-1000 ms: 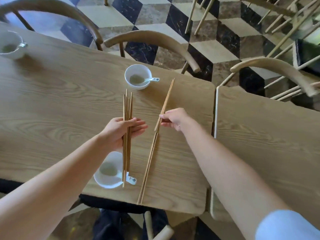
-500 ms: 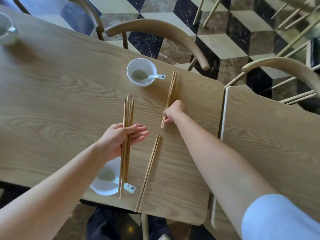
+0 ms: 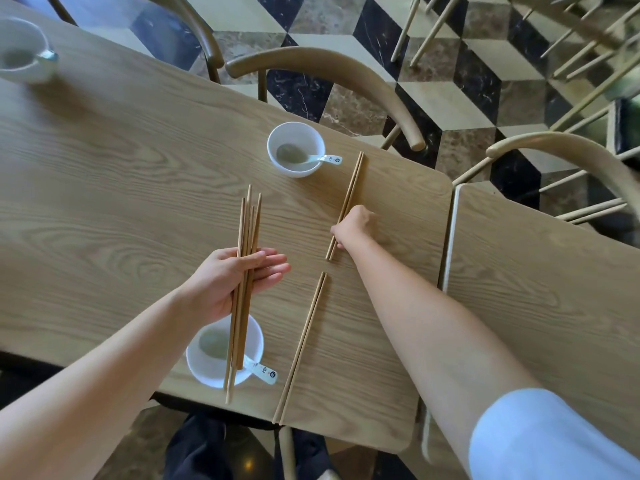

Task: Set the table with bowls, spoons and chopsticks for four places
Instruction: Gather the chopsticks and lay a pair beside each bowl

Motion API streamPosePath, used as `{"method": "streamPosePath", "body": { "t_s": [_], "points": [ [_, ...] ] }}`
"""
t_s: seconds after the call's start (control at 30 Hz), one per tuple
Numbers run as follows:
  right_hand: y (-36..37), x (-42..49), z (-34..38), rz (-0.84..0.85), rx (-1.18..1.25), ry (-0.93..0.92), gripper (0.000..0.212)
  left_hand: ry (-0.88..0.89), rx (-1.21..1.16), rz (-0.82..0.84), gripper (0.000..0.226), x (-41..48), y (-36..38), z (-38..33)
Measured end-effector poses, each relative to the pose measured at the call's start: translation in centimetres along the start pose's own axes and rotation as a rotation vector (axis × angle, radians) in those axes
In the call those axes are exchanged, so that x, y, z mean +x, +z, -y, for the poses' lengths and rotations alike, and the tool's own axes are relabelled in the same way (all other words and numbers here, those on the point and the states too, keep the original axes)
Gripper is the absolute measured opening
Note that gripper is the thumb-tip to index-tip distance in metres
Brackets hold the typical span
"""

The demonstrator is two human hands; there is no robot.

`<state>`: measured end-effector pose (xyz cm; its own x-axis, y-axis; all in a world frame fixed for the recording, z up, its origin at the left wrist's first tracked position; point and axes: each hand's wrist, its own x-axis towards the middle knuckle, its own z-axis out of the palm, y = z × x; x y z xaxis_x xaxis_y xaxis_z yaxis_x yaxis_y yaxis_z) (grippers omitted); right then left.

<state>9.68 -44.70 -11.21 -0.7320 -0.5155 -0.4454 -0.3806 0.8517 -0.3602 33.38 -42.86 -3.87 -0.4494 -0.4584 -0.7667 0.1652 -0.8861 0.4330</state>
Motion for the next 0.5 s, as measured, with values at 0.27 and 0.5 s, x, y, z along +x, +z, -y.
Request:
{"method": "streamPosePath", "body": {
  "t_s": [0.27,0.5],
  "points": [
    [0.28,0.23,-0.23,-0.021,-0.023,-0.052,0.01,-0.011,-0.008,-0.003,0.023,-0.15,-0.52,0.64],
    [0.31,0.58,-0.26,-0.01,-0.038,-0.062,0.011,-0.006,-0.017,-0.009,0.022,-0.35,-0.78,0.81]
  ]
}}
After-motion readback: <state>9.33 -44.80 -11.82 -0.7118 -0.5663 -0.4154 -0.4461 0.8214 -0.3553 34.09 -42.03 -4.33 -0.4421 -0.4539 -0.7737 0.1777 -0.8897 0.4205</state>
